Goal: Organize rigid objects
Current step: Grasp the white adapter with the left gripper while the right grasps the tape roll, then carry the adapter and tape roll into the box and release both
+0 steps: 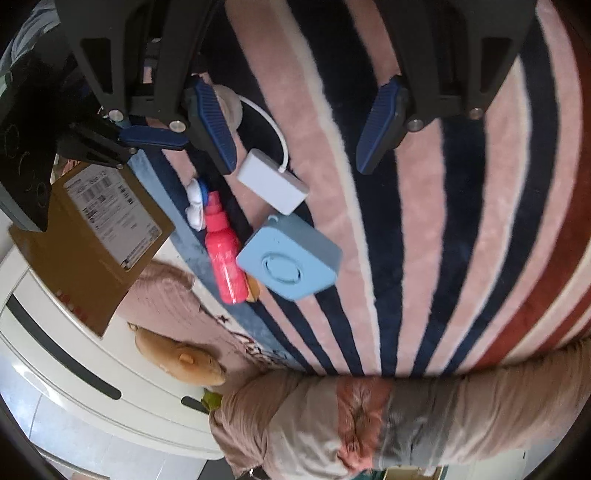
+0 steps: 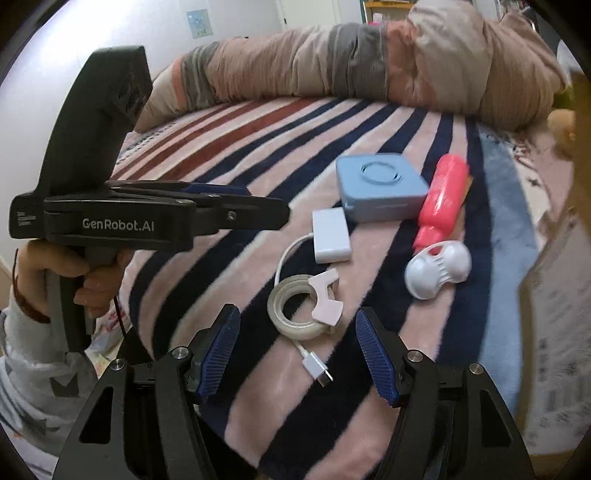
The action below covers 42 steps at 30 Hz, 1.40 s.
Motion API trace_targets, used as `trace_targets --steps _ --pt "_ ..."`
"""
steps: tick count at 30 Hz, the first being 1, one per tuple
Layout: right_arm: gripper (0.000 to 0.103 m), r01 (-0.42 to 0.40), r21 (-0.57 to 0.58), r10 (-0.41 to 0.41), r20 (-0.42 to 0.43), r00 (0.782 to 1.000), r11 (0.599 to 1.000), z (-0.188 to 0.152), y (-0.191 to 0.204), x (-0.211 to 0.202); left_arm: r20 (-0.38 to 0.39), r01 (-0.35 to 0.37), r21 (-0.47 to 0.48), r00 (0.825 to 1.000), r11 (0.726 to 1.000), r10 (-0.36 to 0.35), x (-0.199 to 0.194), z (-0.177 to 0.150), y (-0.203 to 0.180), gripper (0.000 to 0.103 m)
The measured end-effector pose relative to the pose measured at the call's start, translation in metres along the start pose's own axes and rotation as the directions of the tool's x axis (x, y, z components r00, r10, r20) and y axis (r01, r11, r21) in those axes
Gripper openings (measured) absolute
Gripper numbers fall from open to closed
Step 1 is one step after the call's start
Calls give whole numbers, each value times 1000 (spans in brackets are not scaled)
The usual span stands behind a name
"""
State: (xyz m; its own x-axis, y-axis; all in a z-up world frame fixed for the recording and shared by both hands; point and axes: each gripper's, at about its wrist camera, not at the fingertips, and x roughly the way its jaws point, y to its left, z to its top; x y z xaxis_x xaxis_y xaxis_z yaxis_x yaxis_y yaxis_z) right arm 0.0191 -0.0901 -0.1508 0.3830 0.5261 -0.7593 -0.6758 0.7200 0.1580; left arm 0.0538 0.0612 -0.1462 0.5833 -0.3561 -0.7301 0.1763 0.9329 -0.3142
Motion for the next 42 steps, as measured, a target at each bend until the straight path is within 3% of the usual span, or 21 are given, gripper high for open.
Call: trace_targets --steps 1,2,11,19,26,31,38,42 --pt "56 9 3 -9 -6 1000 1000 0 0 2 -7 2 1 1000 1000 -2 4 -1 1 64" --pt "38 17 5 -17 -10 1000 1000 0 0 3 -15 5 4 1000 1000 -5 9 -1 1 64" --pt "39 192 90 -191 -26 981 977 -5 -25 -23 -42 14 74 999 997 -11 38 8 -19 64" --pt "39 189 127 -185 -39 982 974 -18 -38 -15 3 -115 230 993 966 117 63 4 -43 59" --pt "39 225 74 -224 -26 974 972 -18 -34 -11 17 -120 235 993 964 120 56 -1 -40 56" --pt "38 216 57 -217 0 976 975 -12 -30 -24 37 -134 236 991 962 129 38 -5 -43 56" --pt "38 121 4 -121 119 985 993 4 0 -74 136 -157 232 982 960 128 -20 2 -56 56" --pt "38 81 -17 -75 230 970 997 16 12 -126 209 -187 288 969 939 129 -63 12 -78 56"
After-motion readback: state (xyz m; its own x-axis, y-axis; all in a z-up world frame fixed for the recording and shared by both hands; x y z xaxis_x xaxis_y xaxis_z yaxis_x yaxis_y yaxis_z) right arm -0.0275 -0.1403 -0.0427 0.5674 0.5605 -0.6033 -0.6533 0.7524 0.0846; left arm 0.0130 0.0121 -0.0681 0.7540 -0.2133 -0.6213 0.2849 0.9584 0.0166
